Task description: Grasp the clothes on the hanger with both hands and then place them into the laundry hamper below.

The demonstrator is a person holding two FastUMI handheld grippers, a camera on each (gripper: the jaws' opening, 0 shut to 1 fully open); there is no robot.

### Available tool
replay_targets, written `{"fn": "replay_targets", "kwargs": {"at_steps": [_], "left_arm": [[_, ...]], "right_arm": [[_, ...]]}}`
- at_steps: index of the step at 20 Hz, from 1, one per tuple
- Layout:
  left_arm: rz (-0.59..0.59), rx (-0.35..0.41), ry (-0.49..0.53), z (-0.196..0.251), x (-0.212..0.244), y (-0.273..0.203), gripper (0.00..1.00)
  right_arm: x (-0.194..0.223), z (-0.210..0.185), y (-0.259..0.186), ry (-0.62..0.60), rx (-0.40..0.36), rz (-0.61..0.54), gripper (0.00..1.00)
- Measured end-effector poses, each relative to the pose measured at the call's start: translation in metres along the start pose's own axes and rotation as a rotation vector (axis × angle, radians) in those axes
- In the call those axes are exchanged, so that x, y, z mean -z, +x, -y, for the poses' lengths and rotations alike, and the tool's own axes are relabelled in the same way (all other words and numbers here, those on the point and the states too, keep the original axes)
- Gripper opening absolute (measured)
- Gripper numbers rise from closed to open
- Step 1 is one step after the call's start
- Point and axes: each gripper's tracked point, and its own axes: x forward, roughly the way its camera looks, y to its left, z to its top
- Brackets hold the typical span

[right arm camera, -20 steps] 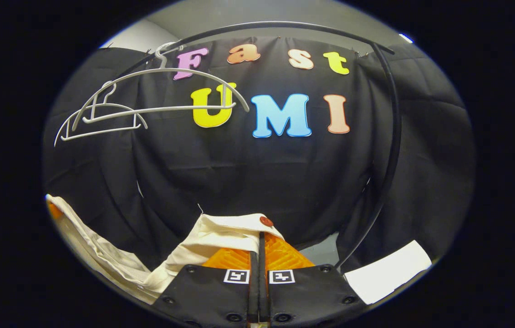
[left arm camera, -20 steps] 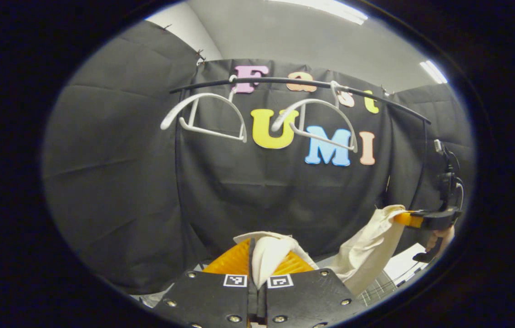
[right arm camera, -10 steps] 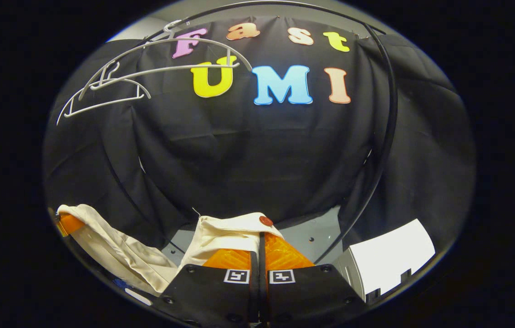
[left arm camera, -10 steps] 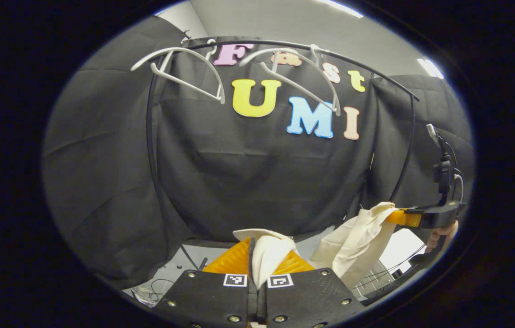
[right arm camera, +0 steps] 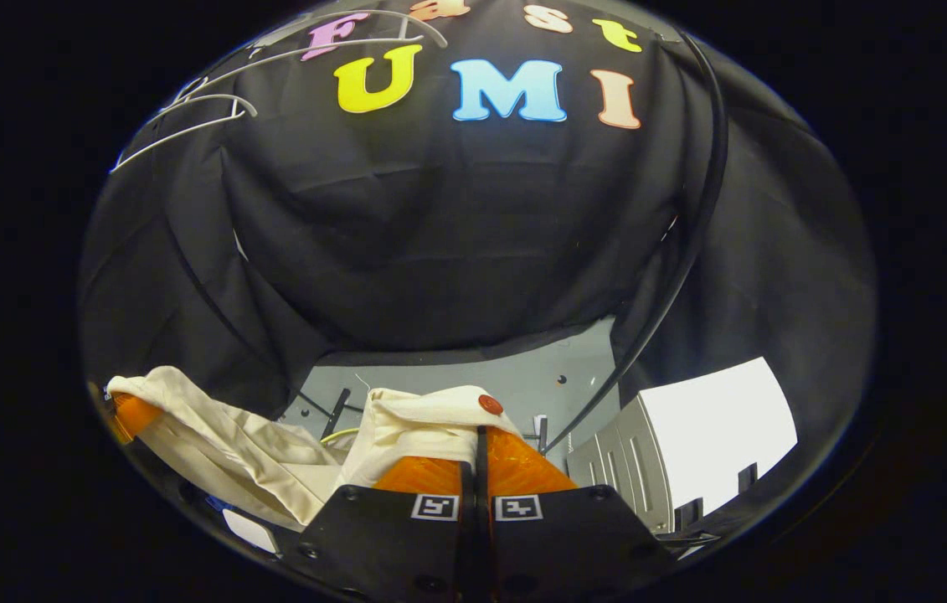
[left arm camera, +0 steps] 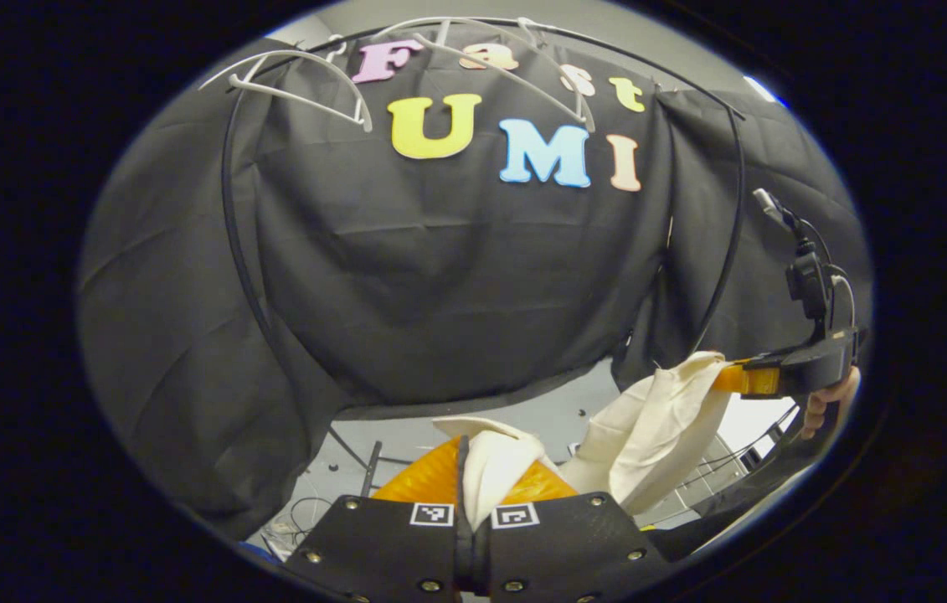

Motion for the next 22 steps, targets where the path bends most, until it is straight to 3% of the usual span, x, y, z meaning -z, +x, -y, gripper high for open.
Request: {"fn": "replay_targets", "kwargs": {"at_steps": [12,13,14,15,17,20,21,22], "left_arm": [[-0.116,-0.050,-0.010,-0.003,0.053,0.012,0.03],[-0.113,-0.072,-0.005,-0.009,0.053,0.007,0.01],[-0.114,-0.098,-0.005,-0.014,0.055,0.006,0.08],[-0.107,-0.110,-0.010,-0.016,0.050,0.005,0.16],[-0.109,-0.111,-0.035,-0.011,0.047,0.004,0.41],[-0.117,-0.177,-0.036,-0.016,0.045,-0.007,0.78],[-0.121,-0.200,-0.033,-0.015,0.044,-0.015,0.91],[-0.120,-0.223,-0.036,-0.012,0.041,-0.022,0.91]], "right_arm": [[0.037,-0.026,0.000,-0.055,-0.052,-0.126,0.08],[0.040,-0.028,0.000,-0.053,-0.070,-0.135,0.04],[0.041,-0.033,-0.003,-0.047,-0.102,-0.142,0.06],[0.041,-0.039,0.000,-0.041,-0.130,-0.147,0.14],[0.042,-0.046,-0.003,-0.025,-0.189,-0.161,0.27],[0.032,-0.043,-0.006,-0.043,-0.236,-0.135,0.90],[0.030,-0.039,-0.007,-0.064,-0.246,-0.125,0.89],[0.026,-0.033,-0.009,-0.079,-0.251,-0.112,1.00]]}}
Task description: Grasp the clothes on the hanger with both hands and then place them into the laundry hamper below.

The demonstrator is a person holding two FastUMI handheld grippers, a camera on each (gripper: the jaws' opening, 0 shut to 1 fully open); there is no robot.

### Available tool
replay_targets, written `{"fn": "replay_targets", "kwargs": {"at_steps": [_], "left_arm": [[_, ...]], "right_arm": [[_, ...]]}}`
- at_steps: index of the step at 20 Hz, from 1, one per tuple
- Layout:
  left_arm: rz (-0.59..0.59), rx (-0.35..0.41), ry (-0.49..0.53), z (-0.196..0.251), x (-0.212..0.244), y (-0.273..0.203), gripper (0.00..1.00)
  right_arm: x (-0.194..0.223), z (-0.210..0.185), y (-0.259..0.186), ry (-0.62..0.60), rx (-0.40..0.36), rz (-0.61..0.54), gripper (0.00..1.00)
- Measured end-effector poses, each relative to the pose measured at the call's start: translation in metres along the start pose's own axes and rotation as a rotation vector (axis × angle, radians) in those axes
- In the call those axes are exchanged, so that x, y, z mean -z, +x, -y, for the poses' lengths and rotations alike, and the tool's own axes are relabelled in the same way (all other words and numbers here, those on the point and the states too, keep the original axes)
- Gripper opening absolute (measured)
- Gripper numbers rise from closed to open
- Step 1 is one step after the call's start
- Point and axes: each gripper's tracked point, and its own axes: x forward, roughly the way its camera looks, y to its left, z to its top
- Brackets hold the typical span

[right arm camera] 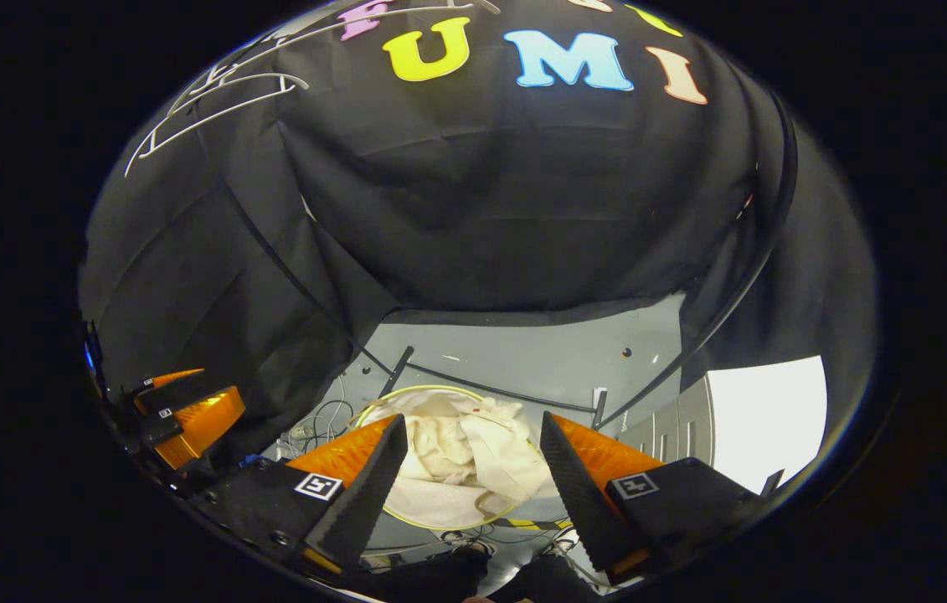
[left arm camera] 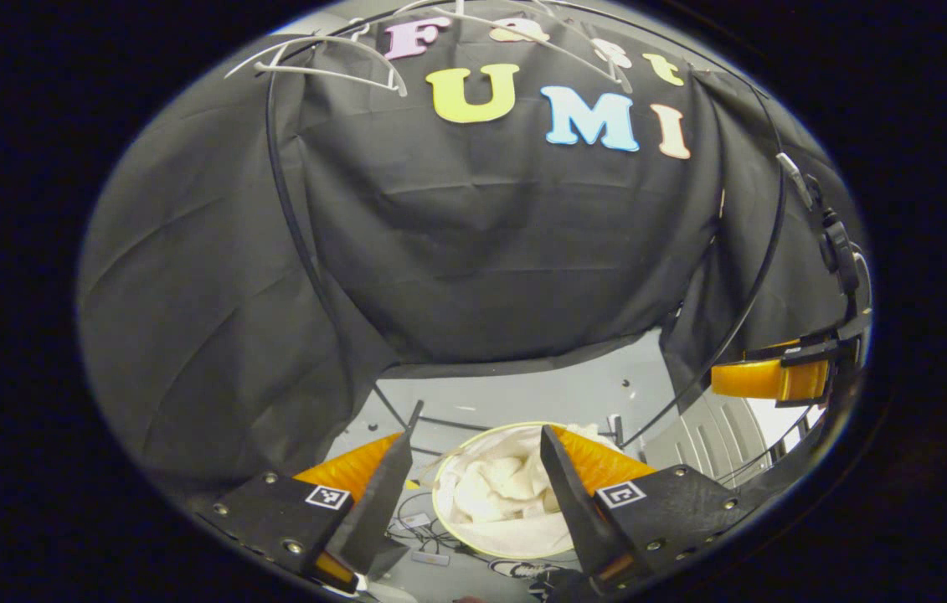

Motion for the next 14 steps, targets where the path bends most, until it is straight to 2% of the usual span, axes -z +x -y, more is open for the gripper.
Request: {"fn": "replay_targets", "kwargs": {"at_steps": [2,3,8,14], "left_arm": [[0.014,-0.032,-0.023,0.011,-0.008,-0.017,0.92],[0.022,-0.040,-0.035,0.019,-0.009,-0.026,0.92],[0.081,-0.085,-0.047,0.061,-0.036,-0.073,0.90],[0.196,-0.125,-0.047,0.121,-0.088,-0.125,0.90]], "right_arm": [[-0.007,0.011,-0.009,-0.015,-0.009,0.041,0.93],[-0.011,0.015,-0.014,-0.022,-0.020,0.060,0.98],[-0.028,0.049,-0.048,-0.075,-0.050,0.163,0.98],[-0.050,0.109,-0.098,-0.104,-0.041,0.296,0.98]]}}
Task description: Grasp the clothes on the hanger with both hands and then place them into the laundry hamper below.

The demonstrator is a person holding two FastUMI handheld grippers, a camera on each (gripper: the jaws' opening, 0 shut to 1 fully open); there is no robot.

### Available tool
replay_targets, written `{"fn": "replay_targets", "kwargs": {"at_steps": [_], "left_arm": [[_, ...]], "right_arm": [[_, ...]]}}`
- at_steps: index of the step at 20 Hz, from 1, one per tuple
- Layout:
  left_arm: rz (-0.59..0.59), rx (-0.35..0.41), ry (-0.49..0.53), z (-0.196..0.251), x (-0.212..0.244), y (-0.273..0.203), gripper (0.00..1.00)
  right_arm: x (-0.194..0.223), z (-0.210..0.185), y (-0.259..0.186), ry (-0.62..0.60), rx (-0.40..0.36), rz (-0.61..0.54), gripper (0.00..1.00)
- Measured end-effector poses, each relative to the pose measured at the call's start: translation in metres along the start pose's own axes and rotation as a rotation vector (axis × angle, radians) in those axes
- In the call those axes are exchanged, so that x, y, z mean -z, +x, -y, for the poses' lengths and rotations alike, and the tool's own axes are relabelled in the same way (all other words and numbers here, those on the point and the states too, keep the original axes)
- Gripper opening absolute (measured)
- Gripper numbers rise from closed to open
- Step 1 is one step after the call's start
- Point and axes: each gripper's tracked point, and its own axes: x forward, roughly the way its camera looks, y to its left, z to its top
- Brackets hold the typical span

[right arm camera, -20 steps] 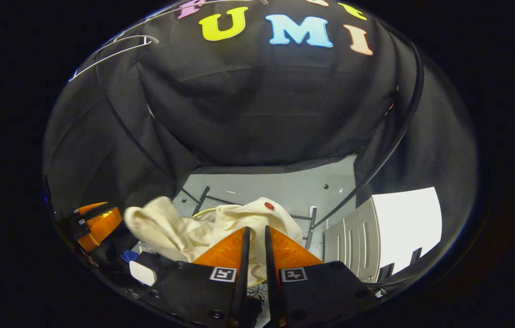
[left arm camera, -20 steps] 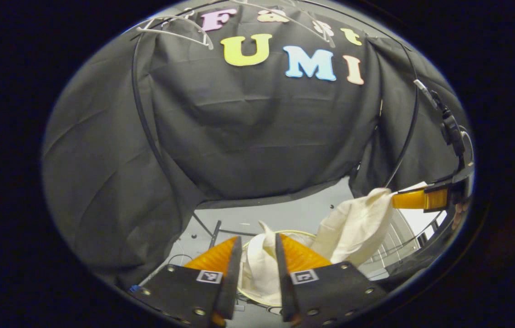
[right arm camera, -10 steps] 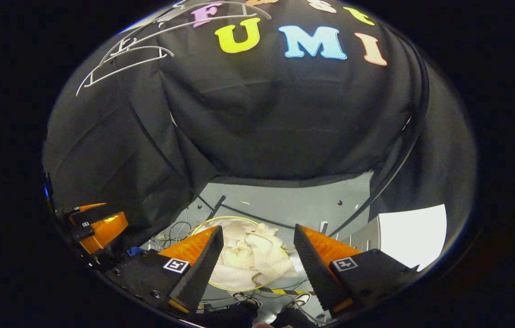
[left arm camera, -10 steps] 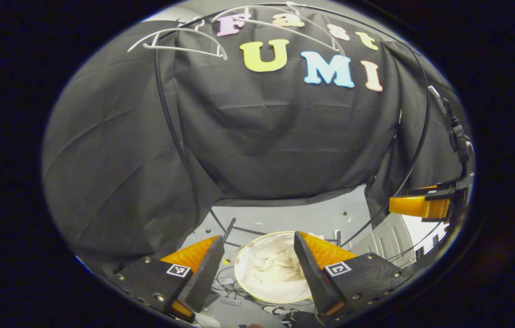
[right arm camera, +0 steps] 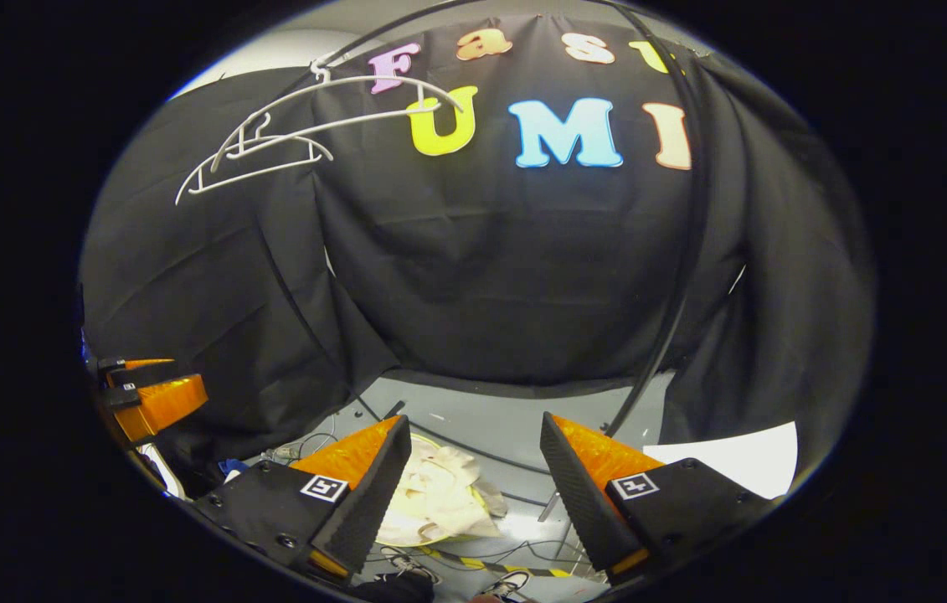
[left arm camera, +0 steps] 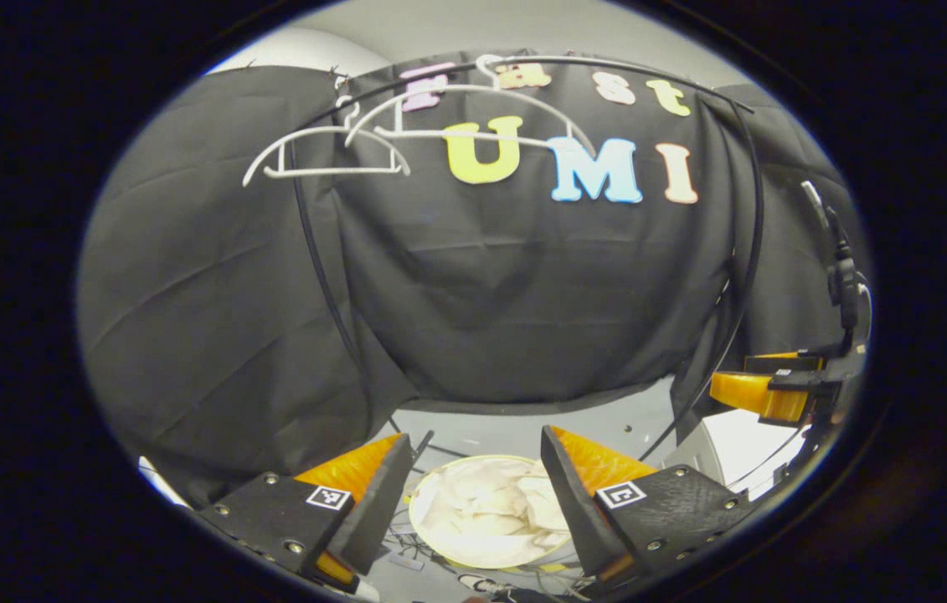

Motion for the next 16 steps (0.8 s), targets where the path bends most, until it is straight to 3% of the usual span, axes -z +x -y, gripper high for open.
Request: {"fn": "replay_targets", "kwargs": {"at_steps": [4,7,12,16], "left_arm": [[0.119,-0.013,0.013,0.029,-0.060,-0.025,0.92],[0.278,0.006,0.017,0.038,-0.123,-0.048,0.92],[0.503,0.046,-0.028,0.028,-0.228,-0.079,0.91],[0.617,0.135,-0.089,0.034,-0.254,-0.089,0.91]], "right_arm": [[-0.042,0.039,-0.035,0.007,0.071,0.146,0.98],[-0.081,0.059,-0.064,0.017,0.143,0.289,0.98],[-0.138,0.082,-0.118,-0.008,0.317,0.498,0.98],[-0.159,0.072,-0.154,0.008,0.360,0.627,0.98]]}}
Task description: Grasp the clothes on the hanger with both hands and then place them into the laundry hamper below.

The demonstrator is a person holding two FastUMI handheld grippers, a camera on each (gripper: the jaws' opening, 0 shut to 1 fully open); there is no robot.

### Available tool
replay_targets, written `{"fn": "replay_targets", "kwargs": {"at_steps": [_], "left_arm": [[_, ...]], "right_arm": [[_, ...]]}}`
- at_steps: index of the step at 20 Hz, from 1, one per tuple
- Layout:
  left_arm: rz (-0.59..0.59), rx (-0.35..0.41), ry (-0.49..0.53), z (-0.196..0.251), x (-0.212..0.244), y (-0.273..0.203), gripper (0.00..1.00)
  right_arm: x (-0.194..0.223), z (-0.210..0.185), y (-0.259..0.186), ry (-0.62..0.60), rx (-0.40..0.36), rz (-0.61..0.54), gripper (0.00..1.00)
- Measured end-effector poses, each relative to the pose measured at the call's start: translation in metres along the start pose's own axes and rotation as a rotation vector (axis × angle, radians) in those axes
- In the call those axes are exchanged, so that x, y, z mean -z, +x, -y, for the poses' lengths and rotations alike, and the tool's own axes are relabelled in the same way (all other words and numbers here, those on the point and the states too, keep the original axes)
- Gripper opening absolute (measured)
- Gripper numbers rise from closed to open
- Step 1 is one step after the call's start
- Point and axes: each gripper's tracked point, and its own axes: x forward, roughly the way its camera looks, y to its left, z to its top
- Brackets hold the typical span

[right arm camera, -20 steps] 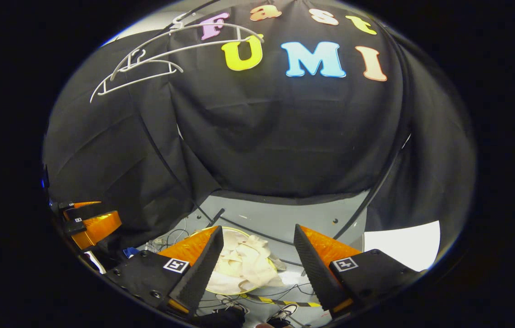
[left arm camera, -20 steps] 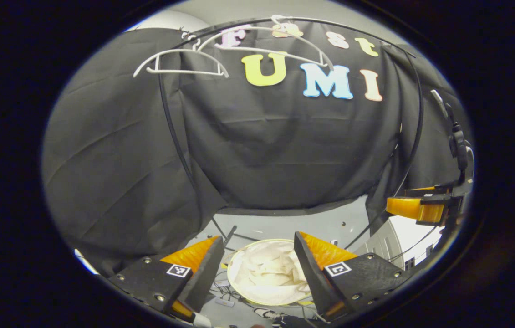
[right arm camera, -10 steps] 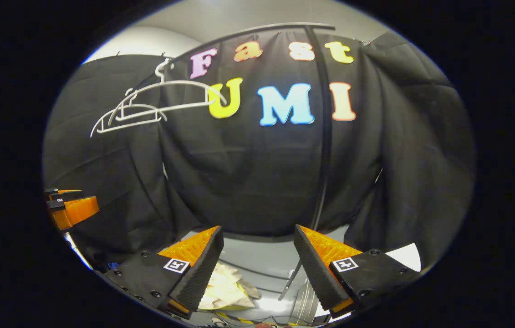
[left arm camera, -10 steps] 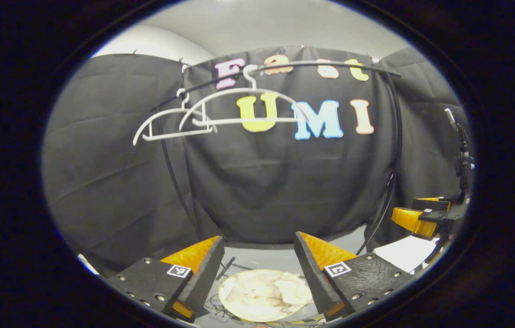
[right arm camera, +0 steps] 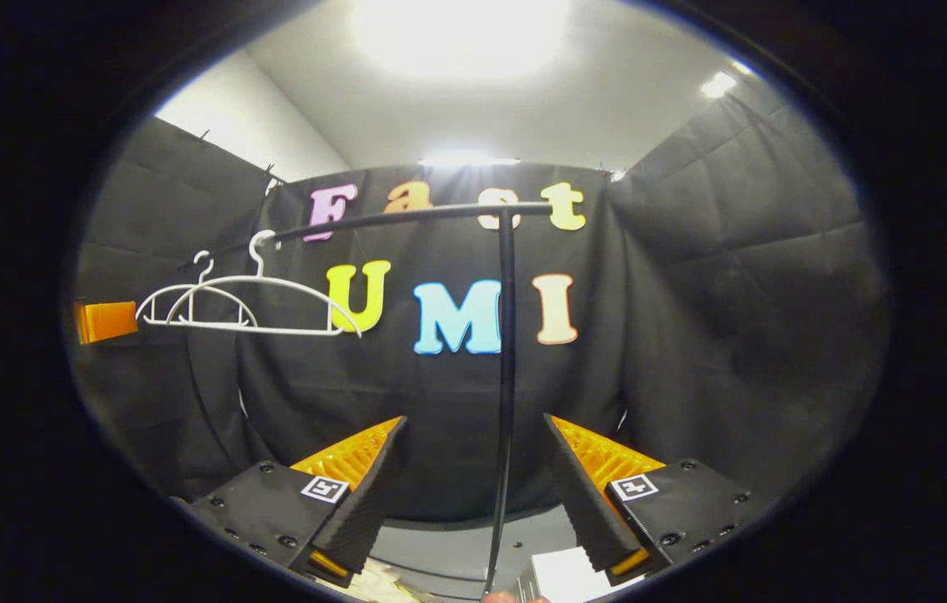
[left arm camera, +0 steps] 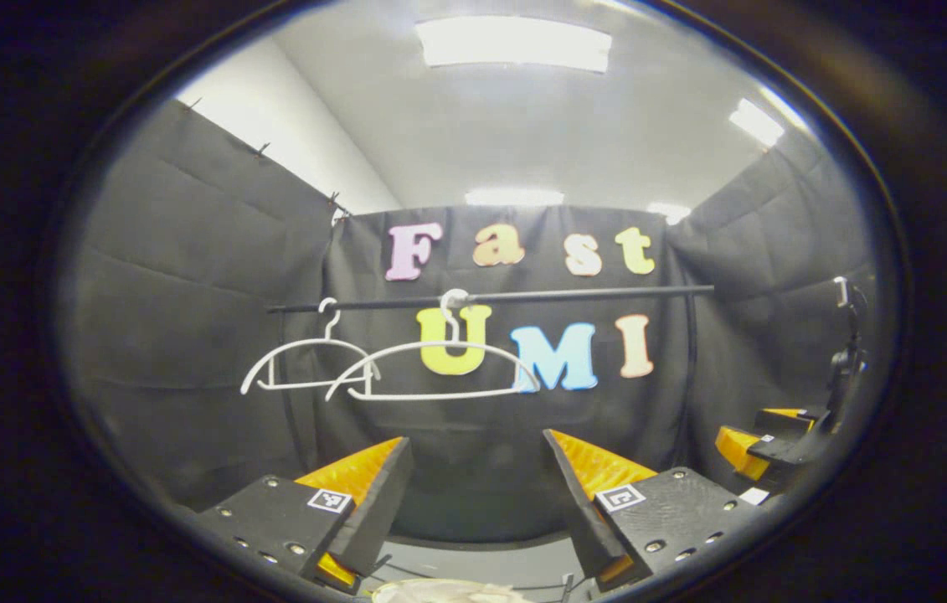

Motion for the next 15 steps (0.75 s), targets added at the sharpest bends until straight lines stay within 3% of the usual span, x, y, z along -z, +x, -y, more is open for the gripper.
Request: {"fn": "replay_targets", "kwargs": {"at_steps": [3,6,9,11,12,15], "left_arm": [[0.036,0.027,-0.021,0.002,0.004,-0.015,0.91],[0.003,-0.004,-0.059,-0.009,0.032,-0.029,0.91],[0.076,-0.043,-0.112,-0.016,0.028,-0.038,0.90],[0.121,-0.023,-0.149,-0.013,0.024,-0.038,0.90],[0.127,-0.008,-0.154,-0.011,0.025,-0.035,0.89],[0.071,0.047,-0.091,-0.004,0.050,-0.019,0.90]], "right_arm": [[-0.008,0.001,-0.016,0.048,0.030,0.084,0.98],[0.023,0.007,-0.037,0.057,0.064,0.009,0.98],[0.033,0.016,-0.056,0.044,0.104,-0.041,0.98],[0.042,0.019,-0.064,0.036,0.127,-0.064,0.98],[0.046,0.015,-0.068,0.034,0.126,-0.080,0.92],[0.058,0.014,-0.075,0.023,0.134,-0.120,0.92]]}}
